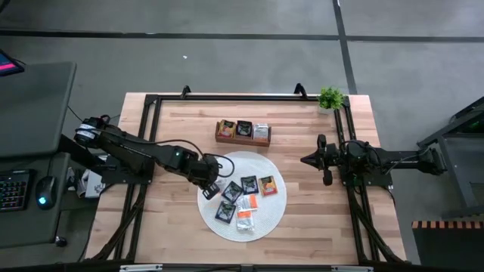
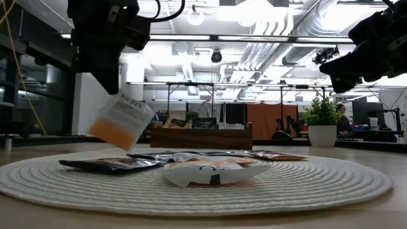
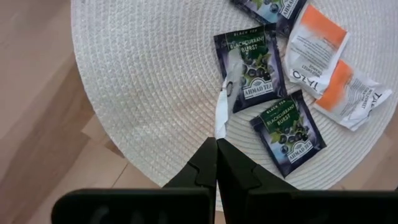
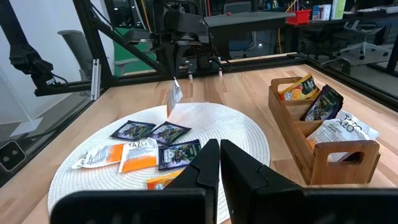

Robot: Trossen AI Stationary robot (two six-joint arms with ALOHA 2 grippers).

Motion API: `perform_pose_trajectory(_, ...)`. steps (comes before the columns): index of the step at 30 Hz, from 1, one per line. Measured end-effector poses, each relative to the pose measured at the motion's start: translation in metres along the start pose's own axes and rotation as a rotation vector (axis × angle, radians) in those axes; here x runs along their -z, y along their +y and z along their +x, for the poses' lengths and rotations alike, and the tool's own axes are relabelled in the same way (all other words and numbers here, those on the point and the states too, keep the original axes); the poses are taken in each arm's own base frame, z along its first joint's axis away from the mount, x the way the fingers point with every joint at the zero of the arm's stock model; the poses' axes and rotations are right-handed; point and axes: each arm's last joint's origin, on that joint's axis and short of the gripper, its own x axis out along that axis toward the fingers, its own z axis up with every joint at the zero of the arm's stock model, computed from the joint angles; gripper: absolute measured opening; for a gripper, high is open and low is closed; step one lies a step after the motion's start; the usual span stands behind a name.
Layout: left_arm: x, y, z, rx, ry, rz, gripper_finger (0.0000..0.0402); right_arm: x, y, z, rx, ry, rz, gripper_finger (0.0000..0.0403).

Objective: Pick & Place Tea
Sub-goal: Put the white tea bag into the right section of the wooden organizer

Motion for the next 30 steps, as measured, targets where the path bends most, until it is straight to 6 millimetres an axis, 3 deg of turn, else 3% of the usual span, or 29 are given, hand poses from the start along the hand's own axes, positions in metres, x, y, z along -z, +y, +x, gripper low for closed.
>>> perform_pose_trajectory(7,-0.002,-0.001,-0.002,-0.010,-0.025,0.015,0.0000,0.000,0.000,0.000,0.000,0.000,0.000,0.0012)
perform_pose_trajectory(13,-0.014,-0.006,-0.015,-0.022,-0.099,0.080,0.0000,0.000,0.000,0.000,0.000,0.000,0.000,0.0012)
perform_pose_trajectory(21,-0.049,-0.008,-0.032,-0.024,-0.224,0.152,0.0000,0.000,0.000,0.000,0.000,0.000,0.000,0.0012)
perform_pose_trajectory(30,-0.098,-0.005,-0.031,-0.025,-0.289,0.205,0.0000,0.000,0.000,0.000,0.000,0.000,0.000,0.0012)
